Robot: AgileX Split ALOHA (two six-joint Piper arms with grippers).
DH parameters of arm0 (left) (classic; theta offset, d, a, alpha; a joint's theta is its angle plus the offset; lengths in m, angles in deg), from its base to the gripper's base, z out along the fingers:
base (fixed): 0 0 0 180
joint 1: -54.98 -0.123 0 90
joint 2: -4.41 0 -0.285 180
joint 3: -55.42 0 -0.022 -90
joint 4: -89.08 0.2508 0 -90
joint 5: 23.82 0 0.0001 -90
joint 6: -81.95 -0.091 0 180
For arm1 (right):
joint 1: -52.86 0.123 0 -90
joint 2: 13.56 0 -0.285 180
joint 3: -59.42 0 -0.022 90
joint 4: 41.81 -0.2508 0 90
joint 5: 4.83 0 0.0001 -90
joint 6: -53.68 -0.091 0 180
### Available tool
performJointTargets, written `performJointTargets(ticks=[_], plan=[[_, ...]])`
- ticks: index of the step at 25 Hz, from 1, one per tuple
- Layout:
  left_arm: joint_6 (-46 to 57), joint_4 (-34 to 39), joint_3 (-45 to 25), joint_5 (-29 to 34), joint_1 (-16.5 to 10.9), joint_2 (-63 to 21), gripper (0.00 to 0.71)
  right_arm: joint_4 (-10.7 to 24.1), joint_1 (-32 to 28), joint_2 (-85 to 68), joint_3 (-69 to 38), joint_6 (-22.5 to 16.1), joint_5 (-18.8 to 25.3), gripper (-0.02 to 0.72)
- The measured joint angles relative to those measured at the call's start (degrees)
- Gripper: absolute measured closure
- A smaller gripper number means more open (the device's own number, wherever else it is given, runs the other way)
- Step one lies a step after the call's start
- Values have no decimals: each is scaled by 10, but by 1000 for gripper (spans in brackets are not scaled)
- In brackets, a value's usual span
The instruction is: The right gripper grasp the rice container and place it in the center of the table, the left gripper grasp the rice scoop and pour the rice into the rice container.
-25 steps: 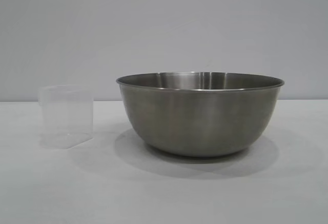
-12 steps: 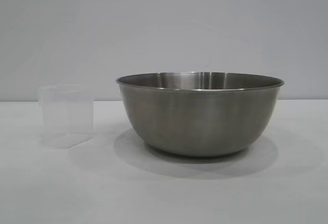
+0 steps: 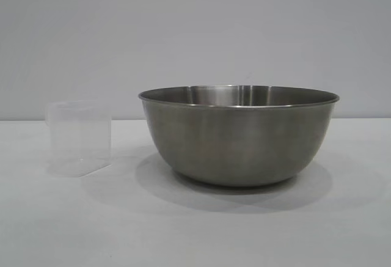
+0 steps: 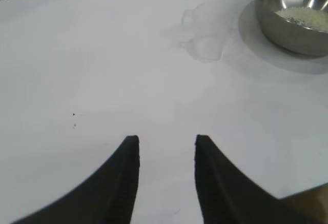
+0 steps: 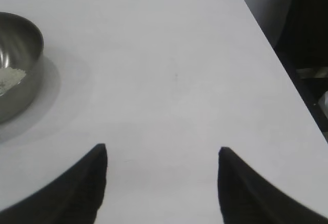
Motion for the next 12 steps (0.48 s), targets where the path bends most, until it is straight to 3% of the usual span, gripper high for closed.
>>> performJointTargets(ticks=[6,12], plan=[[0,0,0,0,-3,0,508,0,0,0,0,0,0,305],[0,0,0,0,-28,0,508,0,0,0,0,0,0,305]])
